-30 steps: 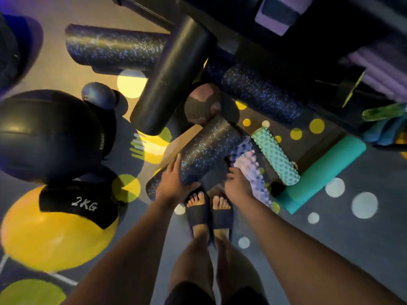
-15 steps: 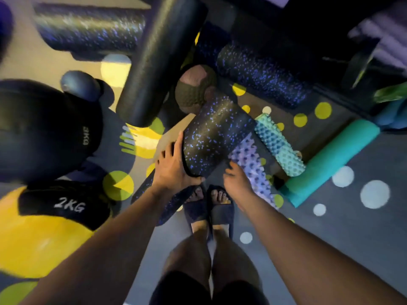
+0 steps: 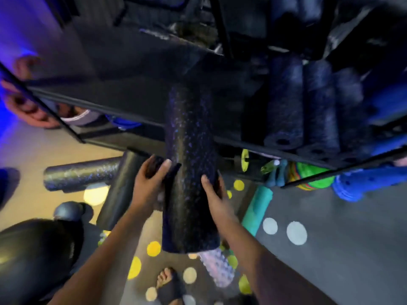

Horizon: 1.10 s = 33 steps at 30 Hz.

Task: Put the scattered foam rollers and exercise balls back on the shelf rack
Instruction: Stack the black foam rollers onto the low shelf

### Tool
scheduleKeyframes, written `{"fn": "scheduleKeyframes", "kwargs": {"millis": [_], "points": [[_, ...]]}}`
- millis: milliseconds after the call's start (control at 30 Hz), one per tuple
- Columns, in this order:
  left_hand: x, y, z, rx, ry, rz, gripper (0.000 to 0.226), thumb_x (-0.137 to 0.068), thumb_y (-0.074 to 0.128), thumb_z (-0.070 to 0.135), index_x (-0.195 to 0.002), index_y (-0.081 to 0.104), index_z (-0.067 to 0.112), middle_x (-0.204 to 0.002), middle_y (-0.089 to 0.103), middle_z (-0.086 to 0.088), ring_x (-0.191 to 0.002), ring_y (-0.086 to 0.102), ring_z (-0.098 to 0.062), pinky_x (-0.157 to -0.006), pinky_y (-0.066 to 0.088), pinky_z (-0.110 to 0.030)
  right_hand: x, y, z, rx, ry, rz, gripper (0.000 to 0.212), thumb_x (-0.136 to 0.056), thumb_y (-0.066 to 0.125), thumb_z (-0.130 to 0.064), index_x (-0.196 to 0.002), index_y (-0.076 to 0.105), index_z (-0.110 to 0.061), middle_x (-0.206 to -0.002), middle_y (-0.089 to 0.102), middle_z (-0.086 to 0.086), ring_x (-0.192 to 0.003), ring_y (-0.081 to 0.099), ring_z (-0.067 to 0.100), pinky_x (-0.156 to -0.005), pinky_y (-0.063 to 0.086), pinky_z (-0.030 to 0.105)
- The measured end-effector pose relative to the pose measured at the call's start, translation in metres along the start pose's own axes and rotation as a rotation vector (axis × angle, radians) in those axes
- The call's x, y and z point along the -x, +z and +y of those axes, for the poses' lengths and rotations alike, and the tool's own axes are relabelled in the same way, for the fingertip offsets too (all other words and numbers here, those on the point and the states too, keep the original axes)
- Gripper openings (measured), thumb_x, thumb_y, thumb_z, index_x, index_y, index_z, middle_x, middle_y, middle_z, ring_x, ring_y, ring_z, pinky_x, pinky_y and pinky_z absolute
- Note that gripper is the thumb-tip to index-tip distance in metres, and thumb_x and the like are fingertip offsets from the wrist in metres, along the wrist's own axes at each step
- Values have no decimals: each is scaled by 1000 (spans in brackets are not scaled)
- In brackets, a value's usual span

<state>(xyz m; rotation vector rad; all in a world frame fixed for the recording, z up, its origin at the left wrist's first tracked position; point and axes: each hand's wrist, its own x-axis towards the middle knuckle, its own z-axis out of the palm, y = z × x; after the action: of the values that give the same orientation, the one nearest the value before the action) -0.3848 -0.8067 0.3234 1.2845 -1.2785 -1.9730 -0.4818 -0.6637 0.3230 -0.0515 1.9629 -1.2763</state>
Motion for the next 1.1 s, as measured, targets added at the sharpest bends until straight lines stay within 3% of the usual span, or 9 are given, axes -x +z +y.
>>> {"fn": "scheduleKeyframes", "kwargs": {"millis": [67,233,367,467,600,733,833,933,1100], "points": [[-5,31,-4,-13,5,-154,43,-92,75,28,-132,64,18,-119,75,5,-113,68,-12,-99,54,-30,-19,-28,-10,2,-73,9,82,-74,66,-79,-146,42,-49,-137,58,-24,-128,54,2,-114,40,31],[-13,110,-33,-209,64,-323,85,-67,88,60,-143,54,46,-160,41,14,-145,40,1,-124,30,-37,-66,-98,-15,-48,-122,34,71,-84,70,-60,-148,43,-44,-127,61,-26,-123,57,-2,-115,41,32],[-11,175,-44,-28,-49,-236,84,-80,85,45,-151,41,34,-133,68,15,-125,65,-12,-109,49,-42,-100,-159,-31,144,-219,-47,86,-81,71,-62,-154,33,-40,-146,53,-14,-133,50,3,-117,37,30],[-10,216,-42,38,-217,-210,76,-79,84,50,-144,47,35,-127,73,-2,-113,72,-25,-102,55,-49,-124,-196,-52,268,-333,-90,70,-92,67,-47,-154,38,-31,-151,50,-7,-139,46,9,-119,35,32],[-30,274,-28,-1,-133,14,67,-76,88,39,-133,55,32,-120,75,-2,-103,75,-21,-87,62,-38,-161,-243,-83,489,-422,-180,51,-101,55,-42,-150,47,-30,-149,53,1,-137,49,19,-116,35,30],[-78,326,-11,-332,10,158,140,-43,95,70,-158,21,39,-145,57,0,-128,61,-20,-111,48,-44,-221,-290,-113,1032,-673,-75,71,-98,56,-41,-158,29,-14,-164,27,13,-151,25,31,-123,19,37],[-113,354,0,-590,93,204,135,-59,84,75,-163,10,30,-158,37,-11,-144,41,-28,-121,33,-40,-267,-324,-121,1318,-505,-93,97,-93,60,-56,-162,7,-13,-169,-2,13,-155,6,32,-126,11,46],[-134,367,3,-853,218,208,115,-67,71,83,-160,31,28,-165,27,-14,-152,27,-32,-125,27,-43,-281,-348,-107,1237,-367,-195,102,-92,66,-50,-162,-1,-18,-170,-6,6,-152,21,32,-117,29,44],[-120,357,-17,-1178,-118,-16,126,-57,78,82,-156,5,58,-171,-12,-6,-156,2,-44,-122,20,-66,-280,-359,-97,1357,-480,-166,101,-96,67,-24,-161,-10,-17,-169,-13,4,-151,26,30,-108,41,41]]}}
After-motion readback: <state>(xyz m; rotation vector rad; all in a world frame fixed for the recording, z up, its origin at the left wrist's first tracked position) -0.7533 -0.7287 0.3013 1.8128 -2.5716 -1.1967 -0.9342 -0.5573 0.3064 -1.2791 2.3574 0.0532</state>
